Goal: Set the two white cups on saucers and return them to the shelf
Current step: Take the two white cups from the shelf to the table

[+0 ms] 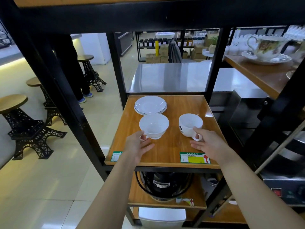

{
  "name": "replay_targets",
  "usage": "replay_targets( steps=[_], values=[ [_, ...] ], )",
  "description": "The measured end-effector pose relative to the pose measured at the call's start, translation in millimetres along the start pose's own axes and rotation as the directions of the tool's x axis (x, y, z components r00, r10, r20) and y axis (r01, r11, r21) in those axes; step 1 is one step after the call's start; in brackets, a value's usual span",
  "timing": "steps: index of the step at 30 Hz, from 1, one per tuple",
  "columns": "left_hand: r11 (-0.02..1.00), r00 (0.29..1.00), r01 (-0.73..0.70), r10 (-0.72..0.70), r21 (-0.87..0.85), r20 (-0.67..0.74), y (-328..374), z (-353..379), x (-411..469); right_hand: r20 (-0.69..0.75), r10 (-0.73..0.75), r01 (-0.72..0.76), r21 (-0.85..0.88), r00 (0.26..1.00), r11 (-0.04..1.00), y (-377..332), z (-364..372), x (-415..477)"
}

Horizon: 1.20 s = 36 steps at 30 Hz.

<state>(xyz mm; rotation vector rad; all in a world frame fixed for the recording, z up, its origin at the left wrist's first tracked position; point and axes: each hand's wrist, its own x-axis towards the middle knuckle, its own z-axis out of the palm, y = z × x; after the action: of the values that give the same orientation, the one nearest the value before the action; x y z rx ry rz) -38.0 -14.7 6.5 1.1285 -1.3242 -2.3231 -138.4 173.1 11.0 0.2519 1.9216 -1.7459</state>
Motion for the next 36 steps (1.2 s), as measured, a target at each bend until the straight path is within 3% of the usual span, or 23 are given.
replay_targets(
  steps=[7,14,21,26,30,36],
  values=[
    [0.993,1.0,-0.006,0.007,-0.114,0.001,-7.4,-10.1,-4.6,0.02,-0.092,0.091,0.021,0.996,0.996,16.3,3.2,-22.4],
    [0.992,0.998,-0.019,0.025,-0.124,0.049,-8.7,-37.5,-44.2,-0.163,-0.164,0.193,0.175,0.973,0.965,43.3,8.3,-60.8],
    [0.999,0.976,-0.009,0.02,-0.051,0.215,-21.0,-47.3,-88.2,-0.249,-0.21,0.282,0.306,0.946,0.909,79.0,-9.9,-124.2],
    [0.999,0.939,0.023,-0.033,0.035,0.341,-56.9,-29.2,-124.6,-0.385,-0.154,0.313,0.394,0.91,0.864,112.7,-55.4,-171.6],
    [0.991,0.894,0.065,-0.111,0.12,0.433,-88.2,-0.5,-161.6,-0.524,-0.15,0.367,0.339,0.839,0.866,143.6,-100.1,-214.8],
    [0.966,0.767,0.1,-0.227,0.238,0.6,-151.8,64.1,-225.9,-0.744,-0.076,0.454,0.32,0.664,0.832,185.8,-185.3,-308.6]
  ],
)
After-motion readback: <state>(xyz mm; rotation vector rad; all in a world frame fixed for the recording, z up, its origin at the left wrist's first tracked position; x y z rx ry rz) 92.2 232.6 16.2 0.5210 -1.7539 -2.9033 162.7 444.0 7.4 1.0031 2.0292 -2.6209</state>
